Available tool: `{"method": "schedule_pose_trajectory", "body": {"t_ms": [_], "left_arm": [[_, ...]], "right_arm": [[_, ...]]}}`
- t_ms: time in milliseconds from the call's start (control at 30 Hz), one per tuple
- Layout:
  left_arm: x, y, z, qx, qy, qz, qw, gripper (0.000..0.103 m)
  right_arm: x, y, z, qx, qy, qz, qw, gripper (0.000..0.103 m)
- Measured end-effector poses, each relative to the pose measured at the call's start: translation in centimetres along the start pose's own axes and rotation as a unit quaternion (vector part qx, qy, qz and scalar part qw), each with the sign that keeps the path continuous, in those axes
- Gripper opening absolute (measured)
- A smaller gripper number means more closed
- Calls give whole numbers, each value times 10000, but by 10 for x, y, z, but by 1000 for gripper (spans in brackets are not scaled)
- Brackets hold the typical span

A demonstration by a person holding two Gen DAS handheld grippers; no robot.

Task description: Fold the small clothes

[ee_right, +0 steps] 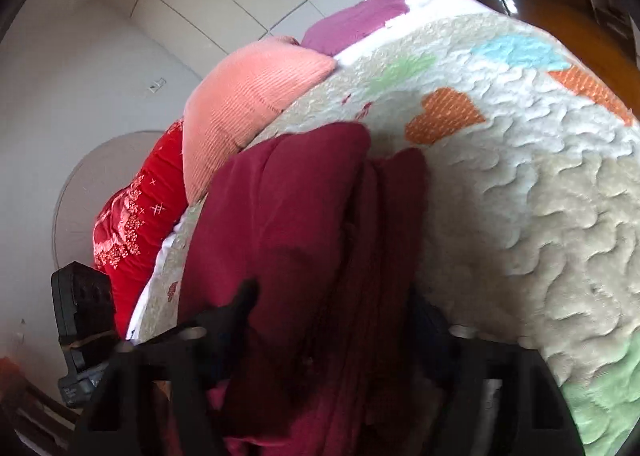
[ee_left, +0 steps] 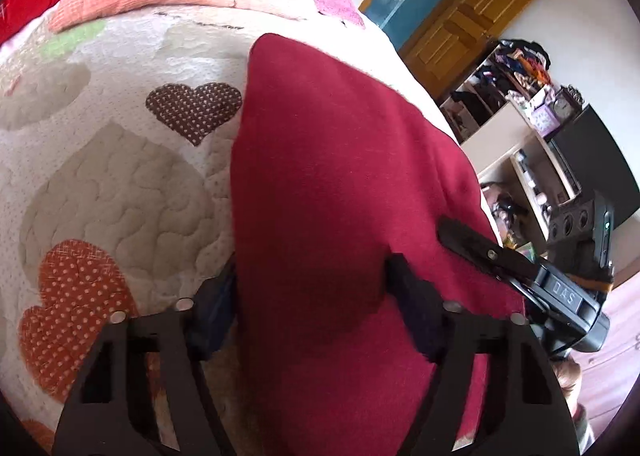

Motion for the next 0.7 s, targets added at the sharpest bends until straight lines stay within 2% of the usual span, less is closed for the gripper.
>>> {"method": "schedule_pose_trajectory", "body": {"t_ms": [67,100,200,300,433,500,567,633,700], "left_arm": [[-6,-1,-13,-71,40,194,9998,57],[-8,-2,-21,-99,71,281,9995,55],[-10,-15,-52,-154,156,454,9987,55],[0,-36,-90,-129,195,324,9992,55],[20,-72,-133,-165,436,207,9987,55],[34,-88,-138,-82,558,135,9983,55],[49,-101,-132,47,802,136,9967,55],[54,-102,-136,-16,732,68,9973,57],[54,-97,-150,-198,929,144,9954,57]], "right_arm": [[8,0,-7,-34,-30,-47,10000,48],[17,0,-15,-67,11,-149,9999,45],[45,-6,-32,-72,141,-407,9990,45],[78,-28,-47,90,231,-747,9969,45],[111,-67,-59,305,508,-806,9950,45],[122,-90,-59,380,570,-857,9940,46],[118,-112,-46,547,351,-889,9939,51],[103,-122,-39,698,-107,-837,9940,55],[101,-121,-54,529,-173,-852,9948,55]]}}
Point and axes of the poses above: each gripper's, at about its wrist camera, not at the fingertips, and z roughly the way its jaws point, x to its left, y to its top, the point moved 10 cm from there along z, roughly the way its jaws point, and after that the axes turned 3 degrees about -x, right-handed, at the moved point
